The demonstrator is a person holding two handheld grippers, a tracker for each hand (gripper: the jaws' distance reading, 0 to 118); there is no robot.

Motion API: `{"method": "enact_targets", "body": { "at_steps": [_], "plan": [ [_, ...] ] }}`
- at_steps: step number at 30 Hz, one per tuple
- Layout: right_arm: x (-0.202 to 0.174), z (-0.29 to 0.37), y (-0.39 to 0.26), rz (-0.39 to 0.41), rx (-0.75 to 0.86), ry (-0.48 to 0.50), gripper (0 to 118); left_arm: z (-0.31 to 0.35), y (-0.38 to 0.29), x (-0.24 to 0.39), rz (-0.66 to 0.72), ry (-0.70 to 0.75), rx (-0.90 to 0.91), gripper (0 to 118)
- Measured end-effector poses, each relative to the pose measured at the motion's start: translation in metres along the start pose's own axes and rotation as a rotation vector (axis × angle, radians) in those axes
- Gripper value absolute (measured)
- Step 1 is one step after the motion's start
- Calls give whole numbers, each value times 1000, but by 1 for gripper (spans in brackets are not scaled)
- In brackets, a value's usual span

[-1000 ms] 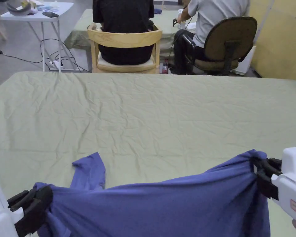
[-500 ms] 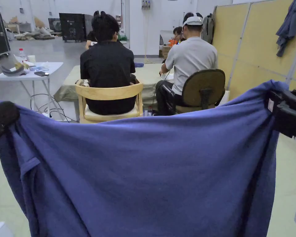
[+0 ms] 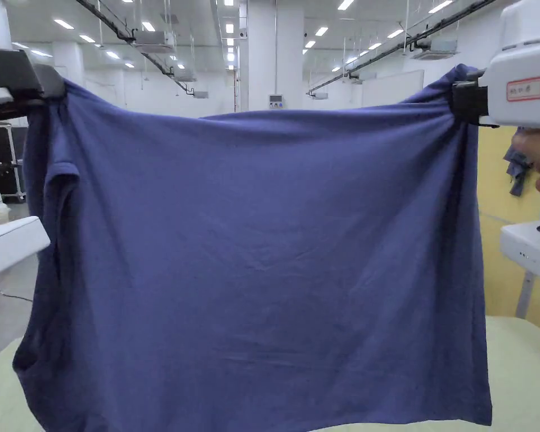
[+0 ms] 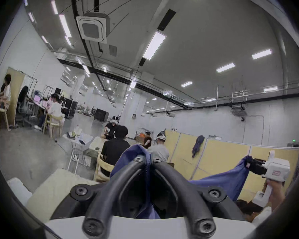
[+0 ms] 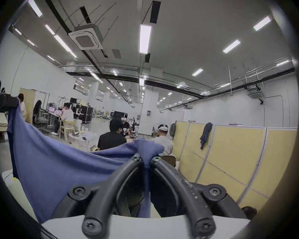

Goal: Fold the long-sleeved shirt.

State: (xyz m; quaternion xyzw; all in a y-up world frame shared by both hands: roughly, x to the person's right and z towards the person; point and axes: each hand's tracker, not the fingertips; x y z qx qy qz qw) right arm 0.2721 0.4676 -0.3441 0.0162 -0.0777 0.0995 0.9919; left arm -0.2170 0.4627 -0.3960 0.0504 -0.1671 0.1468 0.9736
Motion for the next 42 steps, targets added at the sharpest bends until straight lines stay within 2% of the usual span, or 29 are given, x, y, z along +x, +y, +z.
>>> {"method": "enact_targets", "body": {
  "at_steps": [2,4,5,6,9,11,14,18,19,20,24,31,35,38,42],
  "plan": [
    [-2,-24,19,30,-1,-27,9,-22,16,-1,-4,4,2,1],
    [-7,-46,34,89,32,-94,9,-43,28,-3,70,-12,0,1],
    [-9,-58,40,77,31,-118,9,-53,32,-3,86,-23,3,1],
    [-9,-68,45,70,25,-100,9,-63,33,-3,77,-23,8,1],
    [-7,-101,54,41,3,-111,9,-96,36,1,-4,21,20,1],
    [-7,-121,51,9,38,-119,9,-120,36,-7,39,26,15,1],
    [-13,-138,40,31,21,-144,9,-147,31,-15,61,33,13,1],
    [-26,-164,11,62,-14,-144,9,-182,3,-23,-23,62,-18,1],
    [-31,-175,0,91,-42,-156,9,-191,-8,-28,-20,63,-31,1],
    [-34,-186,-14,114,-76,-151,9,-203,-22,-35,-21,65,-60,1],
    [-49,-227,-84,96,-188,-121,9,-239,-94,-62,-20,109,-172,1],
    [-84,-281,-269,147,-465,-44,9,-259,-287,-101,19,158,-478,1],
    [-108,-278,-385,193,-600,-32,9,-250,-390,-130,53,192,-622,1],
    [-115,-266,-460,187,-725,3,9,-234,-458,-147,91,216,-748,1],
    [-110,-239,-509,167,-804,4,9,-203,-498,-151,90,215,-808,1]
  ]
}}
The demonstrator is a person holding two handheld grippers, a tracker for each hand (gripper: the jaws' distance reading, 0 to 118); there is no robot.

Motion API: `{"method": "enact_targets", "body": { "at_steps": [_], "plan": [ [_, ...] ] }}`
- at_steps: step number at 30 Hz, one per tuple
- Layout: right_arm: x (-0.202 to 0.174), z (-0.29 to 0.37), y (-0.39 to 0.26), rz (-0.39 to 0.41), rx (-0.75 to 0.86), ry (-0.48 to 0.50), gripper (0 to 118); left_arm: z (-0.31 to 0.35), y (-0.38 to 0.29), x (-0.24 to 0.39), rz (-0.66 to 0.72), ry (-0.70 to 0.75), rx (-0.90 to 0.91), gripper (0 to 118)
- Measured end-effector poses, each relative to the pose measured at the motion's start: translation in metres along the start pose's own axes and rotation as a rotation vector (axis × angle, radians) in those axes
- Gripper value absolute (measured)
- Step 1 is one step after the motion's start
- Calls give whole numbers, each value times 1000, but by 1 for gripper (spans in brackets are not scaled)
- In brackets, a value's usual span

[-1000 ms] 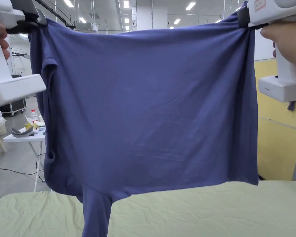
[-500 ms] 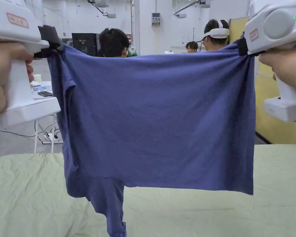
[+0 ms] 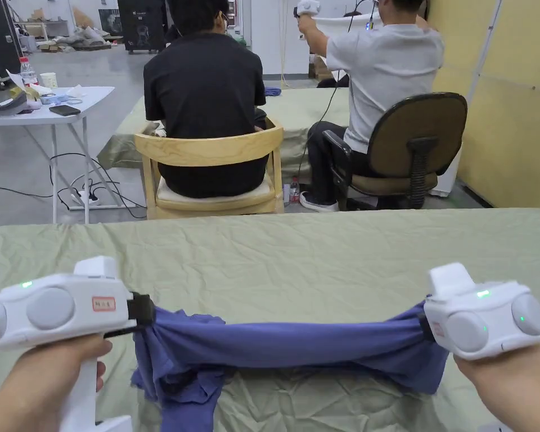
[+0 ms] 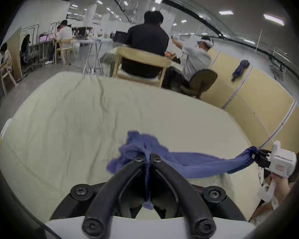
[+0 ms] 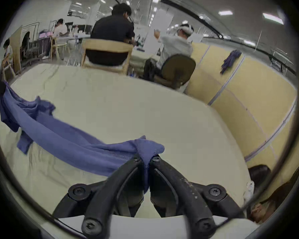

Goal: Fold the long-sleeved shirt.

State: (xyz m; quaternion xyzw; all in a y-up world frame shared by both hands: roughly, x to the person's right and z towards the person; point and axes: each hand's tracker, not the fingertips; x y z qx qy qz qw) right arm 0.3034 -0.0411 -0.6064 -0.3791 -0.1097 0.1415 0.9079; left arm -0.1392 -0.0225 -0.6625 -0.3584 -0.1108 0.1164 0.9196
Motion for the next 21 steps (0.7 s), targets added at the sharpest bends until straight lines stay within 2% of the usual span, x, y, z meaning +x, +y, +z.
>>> {"method": "enact_targets", "body": {
  "at_steps": [3,12,14,19,21],
  "plan": [
    [7,10,-29,-16,-13,20,9,15,-30,-5,-2,-5,-32,1],
    [29,117,-136,-47,5,80,9,123,-133,-8,29,-18,-48,1],
    [38,147,-167,-94,49,76,9,146,-152,-2,-85,13,-78,1],
    [43,205,-243,-77,34,97,9,217,-206,9,-123,-21,-97,1],
    [45,225,-268,-98,39,92,9,237,-224,12,-188,0,-126,1]
  ]
}}
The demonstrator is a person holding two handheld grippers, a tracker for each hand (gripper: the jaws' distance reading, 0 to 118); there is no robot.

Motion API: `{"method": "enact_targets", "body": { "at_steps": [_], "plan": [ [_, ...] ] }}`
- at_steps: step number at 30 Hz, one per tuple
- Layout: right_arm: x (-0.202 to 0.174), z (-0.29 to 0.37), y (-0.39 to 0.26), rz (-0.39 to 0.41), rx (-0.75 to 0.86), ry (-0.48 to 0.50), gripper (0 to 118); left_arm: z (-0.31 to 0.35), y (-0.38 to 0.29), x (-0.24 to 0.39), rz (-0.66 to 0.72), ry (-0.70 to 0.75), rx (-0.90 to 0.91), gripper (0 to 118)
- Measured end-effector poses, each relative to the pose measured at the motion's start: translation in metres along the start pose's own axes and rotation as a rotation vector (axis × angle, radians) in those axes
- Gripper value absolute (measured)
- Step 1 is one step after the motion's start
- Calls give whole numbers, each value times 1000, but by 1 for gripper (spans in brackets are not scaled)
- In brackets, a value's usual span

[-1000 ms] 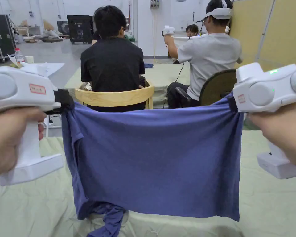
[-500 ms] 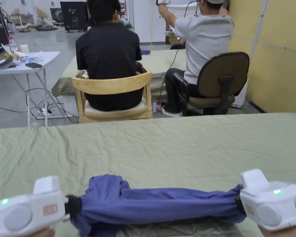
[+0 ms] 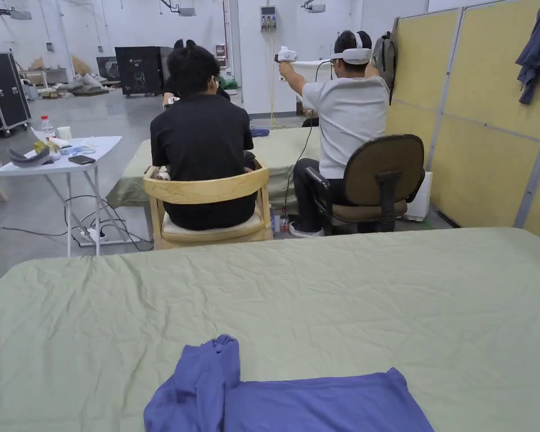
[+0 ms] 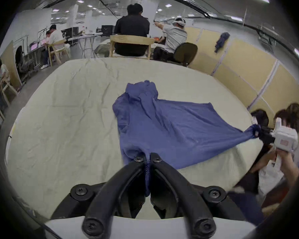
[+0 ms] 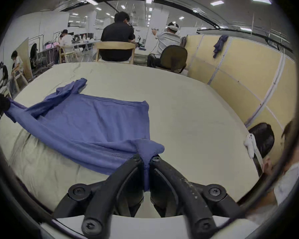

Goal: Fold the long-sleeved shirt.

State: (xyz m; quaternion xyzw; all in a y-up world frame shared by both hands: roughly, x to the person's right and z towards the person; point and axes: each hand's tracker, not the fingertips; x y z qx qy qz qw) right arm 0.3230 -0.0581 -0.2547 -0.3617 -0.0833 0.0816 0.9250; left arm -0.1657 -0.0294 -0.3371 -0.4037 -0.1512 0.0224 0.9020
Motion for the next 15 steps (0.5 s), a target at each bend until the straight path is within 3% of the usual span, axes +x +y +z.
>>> {"method": "enact_targets", "body": {
  "at_steps": [2,7,15],
  "plan": [
    [3,21,-25,-49,-15,10,9,17,-27,7,-6,-22,-32,1],
    [-1,48,-75,7,-99,24,9,43,-81,11,17,-43,-74,1],
    [-3,60,-111,-14,-152,37,9,52,-121,8,88,-60,-108,1]
  ]
}}
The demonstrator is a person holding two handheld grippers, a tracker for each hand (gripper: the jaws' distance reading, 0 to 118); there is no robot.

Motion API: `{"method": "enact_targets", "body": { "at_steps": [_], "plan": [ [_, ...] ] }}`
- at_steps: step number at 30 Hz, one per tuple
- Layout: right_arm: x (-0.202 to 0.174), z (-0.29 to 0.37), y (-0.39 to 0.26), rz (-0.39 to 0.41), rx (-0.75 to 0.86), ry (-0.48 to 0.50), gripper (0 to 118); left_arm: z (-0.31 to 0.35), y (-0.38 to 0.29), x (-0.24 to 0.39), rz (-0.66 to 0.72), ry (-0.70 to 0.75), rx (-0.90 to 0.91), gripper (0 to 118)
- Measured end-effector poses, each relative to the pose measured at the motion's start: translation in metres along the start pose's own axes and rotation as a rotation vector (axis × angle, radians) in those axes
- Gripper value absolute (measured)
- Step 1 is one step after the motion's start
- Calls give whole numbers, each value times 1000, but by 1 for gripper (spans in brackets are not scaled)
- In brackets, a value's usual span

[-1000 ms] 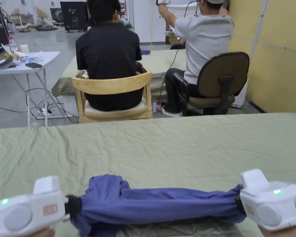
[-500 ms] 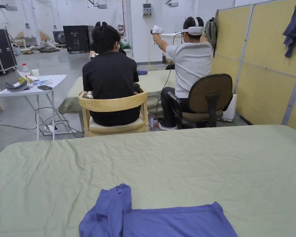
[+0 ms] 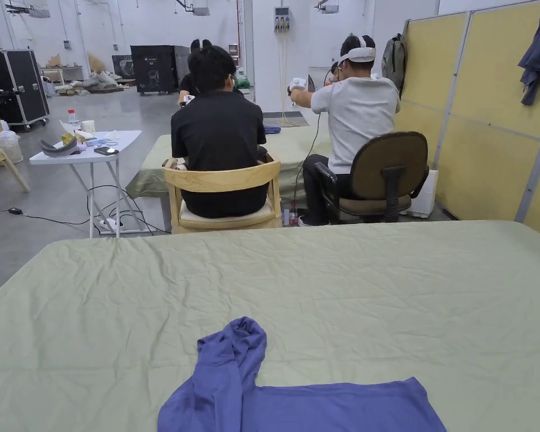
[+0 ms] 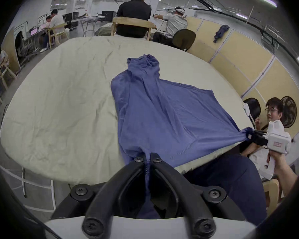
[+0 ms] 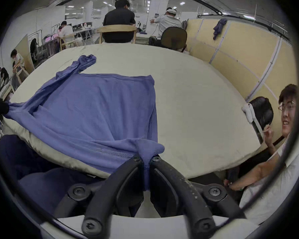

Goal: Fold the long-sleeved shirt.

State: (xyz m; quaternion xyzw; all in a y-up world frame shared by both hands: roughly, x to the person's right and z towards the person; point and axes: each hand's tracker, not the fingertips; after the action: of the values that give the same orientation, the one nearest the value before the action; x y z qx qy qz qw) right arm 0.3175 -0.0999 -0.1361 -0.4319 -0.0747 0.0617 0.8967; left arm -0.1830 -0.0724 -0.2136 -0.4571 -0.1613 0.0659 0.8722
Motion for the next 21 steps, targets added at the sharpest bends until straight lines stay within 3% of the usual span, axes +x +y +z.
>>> {"method": "enact_targets", "body": {
  "at_steps": [2,3,4,5,6,8,9,11,14,15,16,17,18,19,21],
  "plan": [
    [1,-3,-3,-8,-14,7,10,-2,-1,0,10,-6,-6,3],
    [2,-7,-4,-30,-35,42,17,-1,-2,0,21,-15,-6,18],
    [6,-11,-5,-86,-39,86,38,-3,-2,-2,30,-41,-9,47],
    [11,-12,-4,-153,-35,122,74,-5,0,-2,30,-41,-12,90],
    [15,-12,-5,-210,-15,93,118,-9,2,-1,28,-27,-17,118],
    [20,-12,-3,-258,39,-24,116,-9,3,-1,-13,44,54,109],
    [20,-6,-3,-277,91,-42,118,-12,7,-1,-63,83,62,110],
    [24,-9,1,-306,70,13,118,-14,11,5,-61,94,70,110],
    [32,-22,13,-281,21,-8,118,-21,24,5,-39,63,38,110],
    [33,-20,17,-275,24,6,110,-23,28,3,-32,43,26,107],
    [34,-17,26,-248,36,31,86,-23,32,3,-32,25,42,91],
    [30,-19,32,-227,41,16,43,-27,39,5,-47,37,62,55],
    [25,-20,35,-203,34,20,3,-31,45,7,-77,84,86,0],
    [23,-15,40,-185,67,-60,3,-34,53,8,-92,119,113,4],
    [16,-17,56,-191,108,-4,3,-47,80,3,-96,71,104,2]
  ]
}}
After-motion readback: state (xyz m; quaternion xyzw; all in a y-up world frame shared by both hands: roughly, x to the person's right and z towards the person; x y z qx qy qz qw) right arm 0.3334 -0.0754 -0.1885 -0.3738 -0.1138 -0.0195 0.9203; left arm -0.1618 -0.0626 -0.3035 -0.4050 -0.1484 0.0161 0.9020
